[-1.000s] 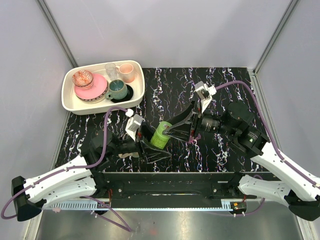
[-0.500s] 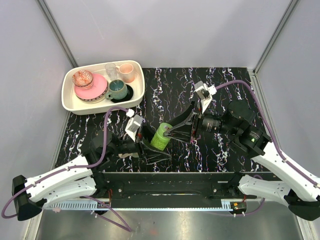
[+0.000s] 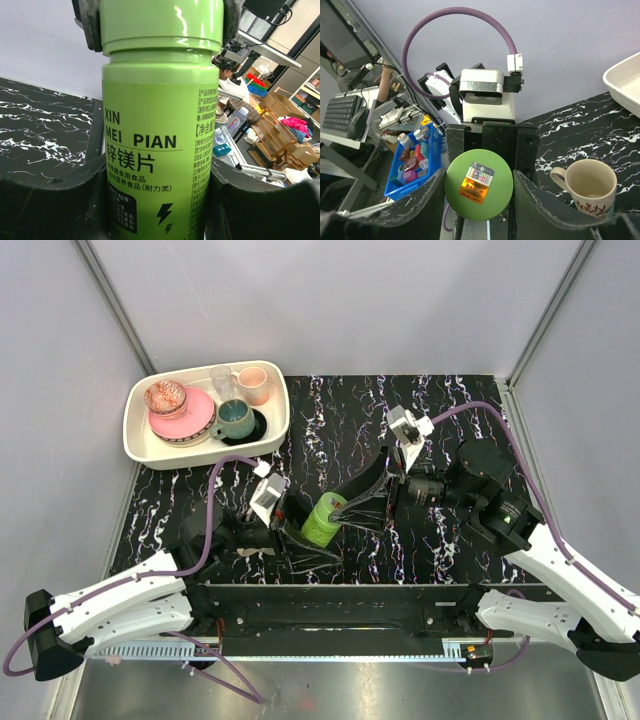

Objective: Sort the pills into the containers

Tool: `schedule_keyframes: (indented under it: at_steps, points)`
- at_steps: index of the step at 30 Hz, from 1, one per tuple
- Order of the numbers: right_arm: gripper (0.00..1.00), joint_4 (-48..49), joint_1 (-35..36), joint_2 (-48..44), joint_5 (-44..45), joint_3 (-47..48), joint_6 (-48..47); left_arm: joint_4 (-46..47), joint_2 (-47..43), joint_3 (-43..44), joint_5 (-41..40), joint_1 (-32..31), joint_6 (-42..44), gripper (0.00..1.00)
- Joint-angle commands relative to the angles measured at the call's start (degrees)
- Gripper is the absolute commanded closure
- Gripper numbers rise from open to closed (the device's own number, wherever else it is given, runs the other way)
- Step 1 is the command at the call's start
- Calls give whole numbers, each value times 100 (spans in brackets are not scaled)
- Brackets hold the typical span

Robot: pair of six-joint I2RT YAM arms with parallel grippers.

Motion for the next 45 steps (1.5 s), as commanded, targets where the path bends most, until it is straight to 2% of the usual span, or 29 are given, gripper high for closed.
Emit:
schedule_keyframes:
  at_steps: [1, 6, 7, 8, 9, 11, 12, 14, 16, 18, 21, 22, 25, 27, 32, 41, 45]
  points:
    - [100, 850, 21, -221, -627, 316, -292, 141, -32, -4, 349, 4, -1, 100]
    - [98, 1017, 4, -168, -987, 333, -425, 106, -23, 22, 393, 4, 25, 100]
    - [86, 1018, 12, -142, -970, 342, -425, 80, -24, 22, 376, 4, 34, 100]
    - [52, 1009, 4, -124, -892, 360, -407, 63, -32, 31, 375, 4, 43, 100]
    - [38, 1009, 21, -115, -830, 377, -390, 45, -50, 31, 358, 4, 60, 100]
    - [29, 1000, 12, -98, -602, 386, -320, 1, -76, 23, 305, 4, 78, 100]
    - [20, 991, 12, -89, -470, 386, -302, -17, -94, 31, 288, 4, 95, 100]
    - [16, 886, 21, -124, 116, 386, -258, -69, -120, 23, 218, 4, 113, 100]
    - [14, 737, 21, -150, 715, 378, -171, -166, -173, 31, 86, 4, 174, 100]
    - [13, 675, 12, -229, 1716, 308, -13, -376, -243, 57, -54, 4, 271, 100]
    - [13, 324, 12, -238, 2930, 290, 583, -884, -392, 163, -721, 4, 472, 100]
    - [11, 62, 21, -177, 3394, 316, 734, -1035, -428, 241, -1184, 4, 526, 100]
    - [2, -474, 21, 51, 3896, 421, 1270, -1519, -568, 373, -2178, 4, 658, 100]
    - [0, -634, 56, 148, 4057, 422, 1604, -1808, -604, 444, -2654, 3, 728, 100]
    - [0, -758, 608, 403, 4672, 491, 1711, -2398, -385, 769, -3043, 4, 842, 100]
    - [1, -758, 795, 755, 4480, 615, 1843, -2363, -314, 708, -3070, 3, 790, 100]
    - [6, -775, 803, 869, 4356, 589, 1957, -2355, -314, 743, -3070, 4, 790, 100]
